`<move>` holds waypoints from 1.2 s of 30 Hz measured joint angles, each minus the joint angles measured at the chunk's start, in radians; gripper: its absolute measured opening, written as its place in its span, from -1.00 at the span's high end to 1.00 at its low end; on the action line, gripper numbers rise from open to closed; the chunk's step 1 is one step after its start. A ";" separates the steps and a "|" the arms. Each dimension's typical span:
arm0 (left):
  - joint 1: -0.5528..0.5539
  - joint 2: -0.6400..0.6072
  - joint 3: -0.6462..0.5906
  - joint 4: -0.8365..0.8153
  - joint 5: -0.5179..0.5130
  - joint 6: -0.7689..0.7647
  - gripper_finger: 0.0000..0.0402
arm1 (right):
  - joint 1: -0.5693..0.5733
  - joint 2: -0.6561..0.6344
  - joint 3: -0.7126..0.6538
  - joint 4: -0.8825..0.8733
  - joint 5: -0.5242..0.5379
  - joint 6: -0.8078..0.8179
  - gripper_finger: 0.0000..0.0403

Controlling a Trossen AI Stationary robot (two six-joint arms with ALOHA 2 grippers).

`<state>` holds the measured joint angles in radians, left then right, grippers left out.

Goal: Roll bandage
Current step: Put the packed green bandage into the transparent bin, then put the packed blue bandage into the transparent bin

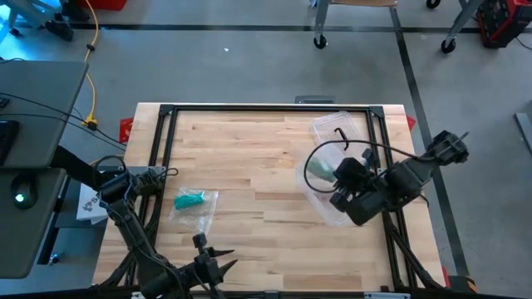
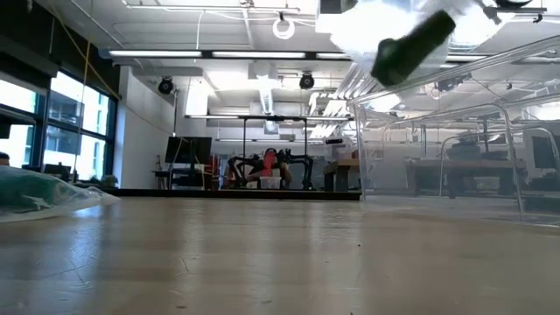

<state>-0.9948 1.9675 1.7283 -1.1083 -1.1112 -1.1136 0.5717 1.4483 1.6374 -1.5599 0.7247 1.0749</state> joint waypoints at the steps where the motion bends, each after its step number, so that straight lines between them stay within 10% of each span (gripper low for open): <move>1: -0.002 0.000 0.000 0.002 0.000 0.002 0.39 | -0.008 0.008 -0.009 -0.017 -0.004 0.034 1.00; 12: -0.001 0.000 0.000 0.009 0.000 0.000 0.39 | -0.148 0.038 -0.175 -0.011 -0.185 -0.545 1.00; 27: 0.006 0.000 0.000 0.010 0.000 -0.001 0.39 | -0.206 0.169 -0.248 -0.012 -0.137 -1.146 0.99; 36: 0.006 0.000 0.000 0.013 0.028 -0.035 0.39 | -0.231 0.244 -0.247 -0.010 0.001 -1.128 0.31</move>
<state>-0.9886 1.9675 1.7283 -1.0950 -1.0837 -1.1482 0.3404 1.6926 1.3904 -1.5703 0.7255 -0.0536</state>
